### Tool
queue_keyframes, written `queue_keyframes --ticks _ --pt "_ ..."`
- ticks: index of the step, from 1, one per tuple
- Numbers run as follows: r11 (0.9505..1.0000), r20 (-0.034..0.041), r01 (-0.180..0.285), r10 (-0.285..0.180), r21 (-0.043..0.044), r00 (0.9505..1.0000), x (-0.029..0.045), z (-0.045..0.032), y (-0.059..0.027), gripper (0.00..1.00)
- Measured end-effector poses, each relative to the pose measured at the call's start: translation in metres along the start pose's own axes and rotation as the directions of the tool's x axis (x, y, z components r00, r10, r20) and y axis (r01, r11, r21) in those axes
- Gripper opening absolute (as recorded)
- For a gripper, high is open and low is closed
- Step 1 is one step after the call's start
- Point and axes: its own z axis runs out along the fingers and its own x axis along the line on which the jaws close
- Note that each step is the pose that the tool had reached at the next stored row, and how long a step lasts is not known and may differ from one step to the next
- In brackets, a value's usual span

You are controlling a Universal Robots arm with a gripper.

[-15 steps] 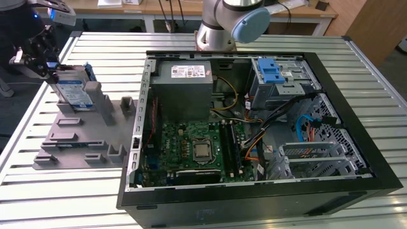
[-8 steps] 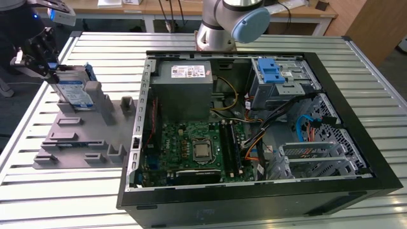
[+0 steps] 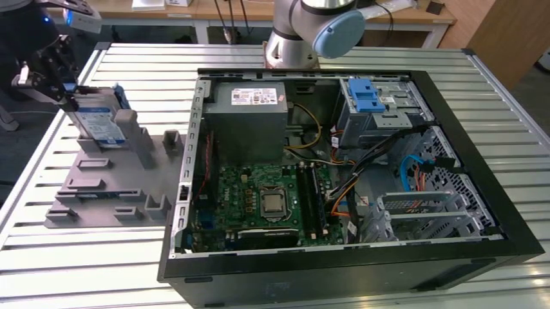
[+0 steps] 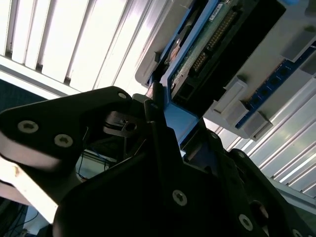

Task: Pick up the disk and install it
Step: 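Pick up the disk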

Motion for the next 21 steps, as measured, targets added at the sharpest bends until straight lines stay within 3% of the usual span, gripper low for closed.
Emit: queue_keyframes --ticks 21 --pt "1.0 0.0 0.0 0.0 0.0 1.0 -0.0002 -0.0176 0.0003 0.37"
